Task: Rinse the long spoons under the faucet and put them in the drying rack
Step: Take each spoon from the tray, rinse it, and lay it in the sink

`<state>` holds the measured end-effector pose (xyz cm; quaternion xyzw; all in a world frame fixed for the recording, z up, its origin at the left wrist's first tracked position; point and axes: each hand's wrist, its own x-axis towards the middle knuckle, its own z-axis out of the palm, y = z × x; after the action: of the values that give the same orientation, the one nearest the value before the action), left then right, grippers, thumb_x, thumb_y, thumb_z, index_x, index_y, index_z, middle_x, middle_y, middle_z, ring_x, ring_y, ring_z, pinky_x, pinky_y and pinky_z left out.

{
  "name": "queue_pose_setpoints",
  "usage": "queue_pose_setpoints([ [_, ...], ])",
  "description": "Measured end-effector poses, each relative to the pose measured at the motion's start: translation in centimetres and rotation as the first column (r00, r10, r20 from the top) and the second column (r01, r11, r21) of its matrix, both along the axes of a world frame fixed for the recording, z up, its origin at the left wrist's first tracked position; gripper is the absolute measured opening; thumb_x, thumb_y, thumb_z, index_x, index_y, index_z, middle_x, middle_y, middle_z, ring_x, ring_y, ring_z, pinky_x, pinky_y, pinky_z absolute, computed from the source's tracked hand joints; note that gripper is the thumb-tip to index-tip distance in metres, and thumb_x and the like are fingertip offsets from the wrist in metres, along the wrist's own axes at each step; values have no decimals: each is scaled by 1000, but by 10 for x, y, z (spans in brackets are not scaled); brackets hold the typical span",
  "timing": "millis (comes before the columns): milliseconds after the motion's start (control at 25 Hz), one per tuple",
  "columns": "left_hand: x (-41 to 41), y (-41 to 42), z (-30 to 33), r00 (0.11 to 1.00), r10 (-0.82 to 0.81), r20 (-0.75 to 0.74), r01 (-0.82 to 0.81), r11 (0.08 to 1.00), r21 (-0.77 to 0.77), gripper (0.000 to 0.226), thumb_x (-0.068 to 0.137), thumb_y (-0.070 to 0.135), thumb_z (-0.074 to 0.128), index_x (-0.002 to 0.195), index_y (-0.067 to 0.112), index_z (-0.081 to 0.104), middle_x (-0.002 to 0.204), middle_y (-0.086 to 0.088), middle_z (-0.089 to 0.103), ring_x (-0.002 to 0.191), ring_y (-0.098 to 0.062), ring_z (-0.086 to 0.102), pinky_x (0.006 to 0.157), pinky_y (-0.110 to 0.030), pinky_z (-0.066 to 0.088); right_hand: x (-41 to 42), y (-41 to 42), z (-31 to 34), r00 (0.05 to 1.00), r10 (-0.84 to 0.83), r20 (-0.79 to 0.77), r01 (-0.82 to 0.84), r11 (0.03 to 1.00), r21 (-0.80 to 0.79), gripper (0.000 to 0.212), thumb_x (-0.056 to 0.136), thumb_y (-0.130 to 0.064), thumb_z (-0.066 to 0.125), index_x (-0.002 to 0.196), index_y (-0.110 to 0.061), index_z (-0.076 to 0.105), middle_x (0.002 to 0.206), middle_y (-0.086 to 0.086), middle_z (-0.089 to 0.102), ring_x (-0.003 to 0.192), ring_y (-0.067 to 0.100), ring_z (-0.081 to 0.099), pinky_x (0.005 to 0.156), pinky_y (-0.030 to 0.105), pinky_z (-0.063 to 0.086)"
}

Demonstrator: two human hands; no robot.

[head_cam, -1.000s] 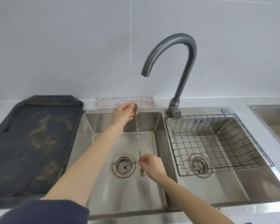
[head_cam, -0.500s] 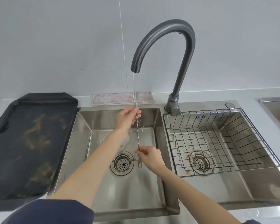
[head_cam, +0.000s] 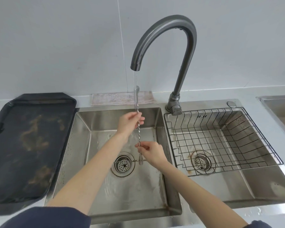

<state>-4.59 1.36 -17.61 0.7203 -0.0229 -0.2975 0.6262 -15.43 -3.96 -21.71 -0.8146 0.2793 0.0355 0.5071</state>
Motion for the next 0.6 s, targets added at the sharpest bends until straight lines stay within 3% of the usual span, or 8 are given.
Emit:
queue_pose_setpoints([
  [40, -5, 3, -5, 1000, -24, -4, 24, 999, 25, 28, 91, 14, 53, 114, -1, 58, 88, -5, 68, 63, -3, 60, 48, -2, 46, 1, -2, 4, 1000, 4, 3, -4, 1000, 6, 24, 90, -13, 54, 109, -12, 69, 70, -7, 67, 58, -4, 51, 68, -1, 45],
  [120, -7, 7, -9, 1000, -17, -8, 18, 999, 50, 32, 91, 9, 52, 122, -2, 52, 81, -1, 66, 57, 0, 61, 50, -6, 47, 4, -7, 15, 999, 44, -6, -44, 999, 9, 28, 90, -15, 55, 116, -14, 65, 79, 0, 73, 72, 7, 61, 83, 18, 48],
  [200, -1, 13, -10, 999, 53, -8, -52, 998, 34, 43, 91, 4, 50, 132, 3, 38, 74, 2, 63, 61, -4, 60, 57, -12, 48, 8, -14, 27, 997, 81, 10, -82, 996, 45, 33, 89, -15, 56, 122, -15, 59, 81, 2, 74, 70, 4, 62, 73, 17, 47],
  [280, 6, 17, -9, 995, 91, 39, -92, 995, 42, 46, 91, 2, 48, 135, 5, 34, 73, 0, 61, 59, -6, 59, 56, -12, 49, 14, -26, 39, 998, 35, 54, -46, 976, 211, 31, 90, -10, 55, 120, -11, 58, 71, -4, 67, 52, -5, 59, 53, 9, 44],
  [320, 8, 18, -8, 994, 75, 80, -81, 994, 72, 38, 92, 3, 46, 130, 2, 42, 75, -2, 61, 53, -2, 60, 52, -8, 48, 17, -33, 46, 998, 1, 58, -20, 942, 335, 26, 91, -8, 54, 115, -10, 60, 71, -4, 65, 48, -6, 59, 47, 8, 42],
  [400, 10, 19, -10, 989, 15, 149, -39, 987, 155, 28, 94, 4, 41, 116, -3, 57, 80, -6, 64, 44, 4, 60, 45, -4, 44, 24, -45, 61, 999, -16, 42, -11, 820, 573, 18, 95, -14, 49, 99, -15, 67, 74, -4, 68, 54, -4, 63, 52, 11, 44],
  [520, 12, 19, -16, 979, -67, 190, 12, 960, 278, 29, 94, 8, 38, 111, 1, 61, 78, -1, 64, 63, -10, 63, 60, -17, 45, 39, -54, 80, 996, -78, 42, 9, 557, 830, 40, 101, -32, 29, 91, -17, 65, 82, -3, 73, 77, 6, 68, 67, 21, 49],
  [600, 13, 20, -19, 972, -131, 195, 55, 935, 351, 27, 93, 11, 40, 109, 5, 60, 81, -3, 67, 74, -15, 64, 67, -24, 45, 53, -55, 89, 990, -122, 63, 8, 512, 859, 40, 101, -29, 24, 94, -15, 61, 91, 1, 70, 88, 12, 64, 75, 25, 48],
])
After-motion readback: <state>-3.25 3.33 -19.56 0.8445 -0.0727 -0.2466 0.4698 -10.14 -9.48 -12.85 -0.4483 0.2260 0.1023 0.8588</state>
